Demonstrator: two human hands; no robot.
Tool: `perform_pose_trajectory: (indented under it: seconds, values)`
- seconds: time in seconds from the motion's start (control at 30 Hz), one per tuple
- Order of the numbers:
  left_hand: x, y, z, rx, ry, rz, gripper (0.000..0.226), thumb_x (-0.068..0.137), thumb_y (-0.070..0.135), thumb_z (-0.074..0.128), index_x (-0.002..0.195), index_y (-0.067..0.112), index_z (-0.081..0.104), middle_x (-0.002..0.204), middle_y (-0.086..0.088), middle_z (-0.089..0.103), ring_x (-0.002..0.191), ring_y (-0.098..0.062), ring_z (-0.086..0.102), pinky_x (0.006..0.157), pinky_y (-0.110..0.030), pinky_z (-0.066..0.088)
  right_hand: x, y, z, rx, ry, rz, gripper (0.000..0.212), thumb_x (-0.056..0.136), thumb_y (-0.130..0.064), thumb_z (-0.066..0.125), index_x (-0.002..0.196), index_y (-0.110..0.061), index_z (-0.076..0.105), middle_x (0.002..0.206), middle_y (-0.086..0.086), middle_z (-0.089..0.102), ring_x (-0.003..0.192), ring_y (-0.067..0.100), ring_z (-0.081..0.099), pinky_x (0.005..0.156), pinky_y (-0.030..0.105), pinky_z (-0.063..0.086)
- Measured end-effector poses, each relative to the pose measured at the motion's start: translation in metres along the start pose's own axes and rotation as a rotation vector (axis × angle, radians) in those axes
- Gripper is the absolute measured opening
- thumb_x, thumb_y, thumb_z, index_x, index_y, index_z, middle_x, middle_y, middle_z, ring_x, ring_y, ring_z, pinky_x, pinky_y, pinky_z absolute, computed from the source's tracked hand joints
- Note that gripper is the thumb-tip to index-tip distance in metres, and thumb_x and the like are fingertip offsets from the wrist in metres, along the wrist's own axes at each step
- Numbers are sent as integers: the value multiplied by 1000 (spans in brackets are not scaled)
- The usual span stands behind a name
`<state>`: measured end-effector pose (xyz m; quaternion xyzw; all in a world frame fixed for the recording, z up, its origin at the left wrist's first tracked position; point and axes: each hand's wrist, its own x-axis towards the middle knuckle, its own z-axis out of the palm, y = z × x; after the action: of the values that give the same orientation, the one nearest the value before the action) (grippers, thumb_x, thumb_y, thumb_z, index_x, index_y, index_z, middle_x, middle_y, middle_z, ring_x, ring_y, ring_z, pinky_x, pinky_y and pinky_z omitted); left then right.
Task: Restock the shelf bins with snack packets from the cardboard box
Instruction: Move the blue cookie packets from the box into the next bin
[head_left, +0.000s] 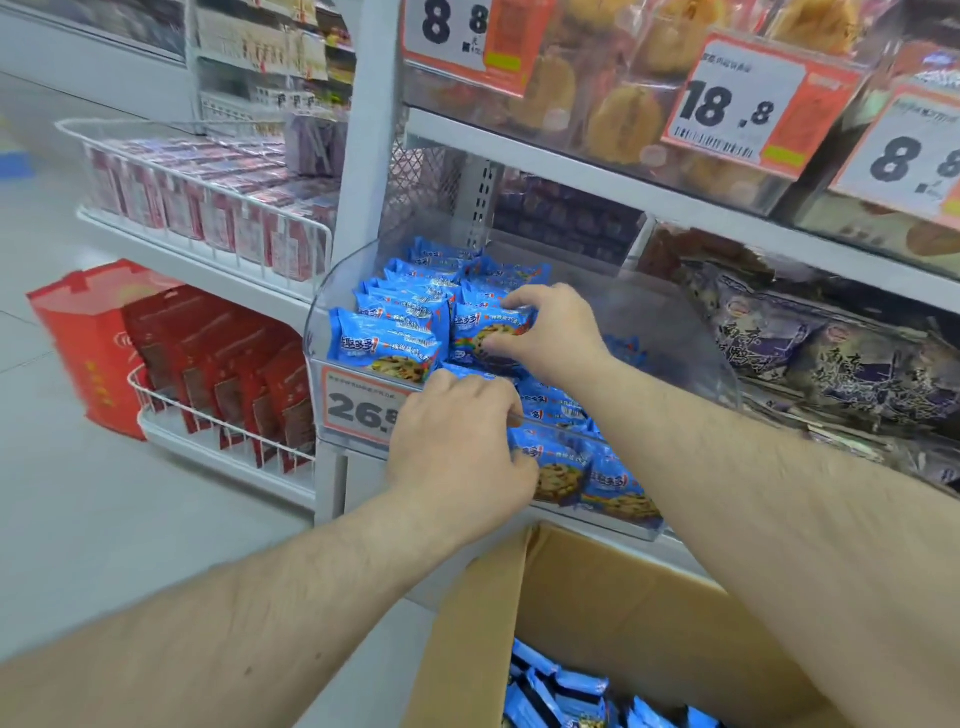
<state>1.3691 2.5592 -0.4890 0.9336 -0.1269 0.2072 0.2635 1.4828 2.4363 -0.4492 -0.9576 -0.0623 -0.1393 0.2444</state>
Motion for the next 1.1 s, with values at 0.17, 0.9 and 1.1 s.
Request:
perform_pose_trajectory:
  seconds: [0.17,0.9,1.1]
  values:
    - [0,1,2,8,11,2,21,76,37,59,95,33,50,103,11,58,101,-18,42,81,-32,33,-3,-2,1,-163,0,-2,59,77,-51,75,126,-20,65,126,3,62,113,21,58,94,34,48]
    - [-38,40,35,-494,-227,320,27,65,14,46,84,33,50,73,14,53,68,-4,47,65,-24,40,-167,46,-50,176,650,-217,10,77,-13,61,70,-11,67,65,-1,62,60,10,52,62,23,43]
    - [-94,78,79,-181,-817,473,21,75,11,53,83,30,50,80,13,54,82,-17,52,69,-28,38,-276,141,-6,71,266,77,10,76,-16,60,68,-15,65,62,-5,58,59,5,45,61,16,38]
